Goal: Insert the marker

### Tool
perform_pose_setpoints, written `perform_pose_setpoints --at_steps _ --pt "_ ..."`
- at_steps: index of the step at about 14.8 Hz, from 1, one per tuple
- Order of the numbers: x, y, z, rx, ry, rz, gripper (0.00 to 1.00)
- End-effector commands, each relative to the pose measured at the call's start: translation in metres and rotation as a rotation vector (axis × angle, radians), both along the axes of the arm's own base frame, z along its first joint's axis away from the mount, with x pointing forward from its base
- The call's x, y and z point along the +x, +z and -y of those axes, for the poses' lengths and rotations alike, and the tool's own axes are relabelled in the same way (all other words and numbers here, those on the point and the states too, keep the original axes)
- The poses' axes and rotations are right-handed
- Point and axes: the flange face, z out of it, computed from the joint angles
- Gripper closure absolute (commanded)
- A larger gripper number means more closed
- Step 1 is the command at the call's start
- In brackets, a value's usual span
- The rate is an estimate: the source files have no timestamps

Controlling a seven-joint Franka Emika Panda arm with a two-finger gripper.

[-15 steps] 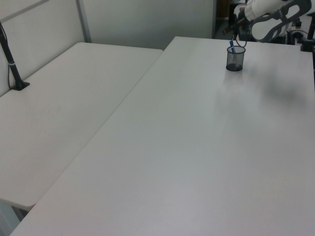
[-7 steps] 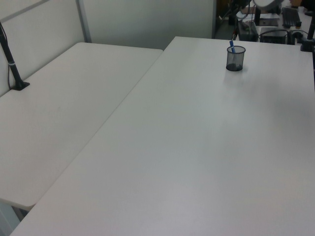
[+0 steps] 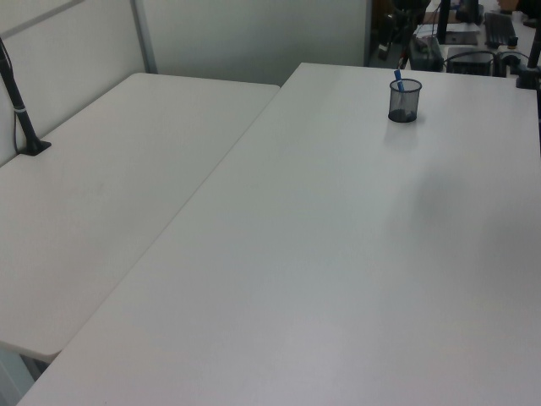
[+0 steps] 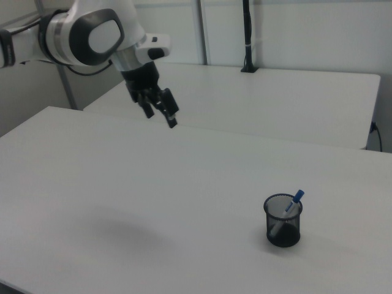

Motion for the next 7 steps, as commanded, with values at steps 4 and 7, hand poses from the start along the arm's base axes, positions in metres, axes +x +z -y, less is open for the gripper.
perform_pose_setpoints --at_steps 4,7 --pt "0.0 -0.005 -0.039 0.053 0.145 -0.104 0.0" --pt "0.005 -0.011 -0.035 0.032 0.222 -0.119 0.0"
